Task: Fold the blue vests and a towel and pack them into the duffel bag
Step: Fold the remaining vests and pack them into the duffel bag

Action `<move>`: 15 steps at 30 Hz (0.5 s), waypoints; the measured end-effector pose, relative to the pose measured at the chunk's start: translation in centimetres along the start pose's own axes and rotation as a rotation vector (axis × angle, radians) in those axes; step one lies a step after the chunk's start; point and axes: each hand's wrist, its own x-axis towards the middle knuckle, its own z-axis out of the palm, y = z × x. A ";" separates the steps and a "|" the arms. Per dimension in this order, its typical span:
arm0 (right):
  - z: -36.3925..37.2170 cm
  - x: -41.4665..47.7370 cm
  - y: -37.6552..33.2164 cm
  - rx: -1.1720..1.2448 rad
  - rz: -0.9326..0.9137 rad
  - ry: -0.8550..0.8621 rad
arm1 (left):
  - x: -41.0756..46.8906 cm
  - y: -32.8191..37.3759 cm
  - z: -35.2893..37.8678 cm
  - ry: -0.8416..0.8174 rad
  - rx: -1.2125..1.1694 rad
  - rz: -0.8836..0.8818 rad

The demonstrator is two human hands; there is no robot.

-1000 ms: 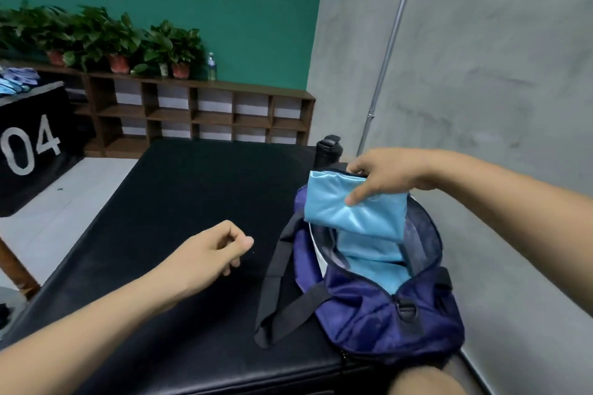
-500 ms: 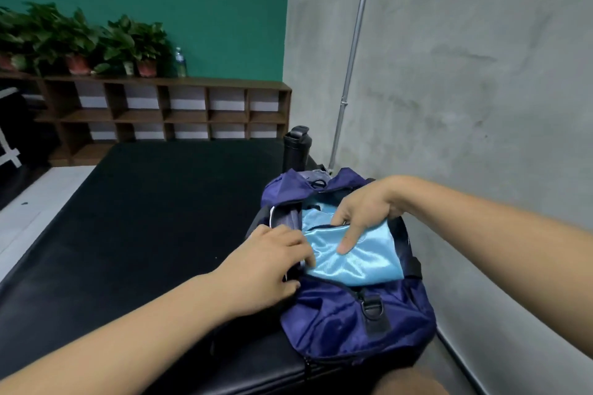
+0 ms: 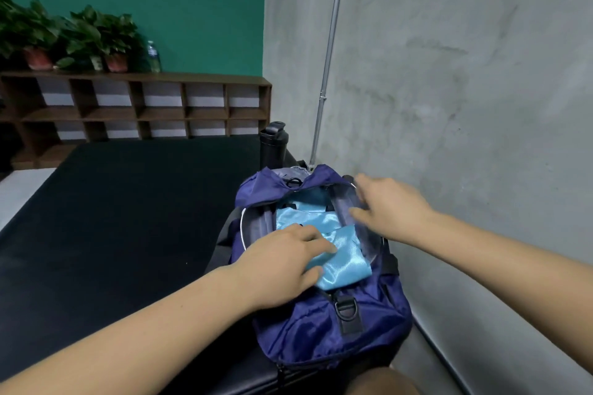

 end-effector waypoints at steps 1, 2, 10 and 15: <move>0.1 -0.8 0.8 -0.052 0.122 -0.048 | 0.4 0.1 0.3 -0.016 -0.006 -0.011; 0.4 -1.6 1.3 -0.069 0.210 -0.133 | 0.9 0.2 0.6 -0.031 -0.006 -0.017; -0.6 -3.4 0.6 0.397 0.241 -0.377 | 3.1 1.5 0.9 -0.267 0.059 -0.080; -4.3 -3.1 -0.7 0.370 0.180 -0.272 | 4.7 2.2 0.9 -0.392 0.016 -0.114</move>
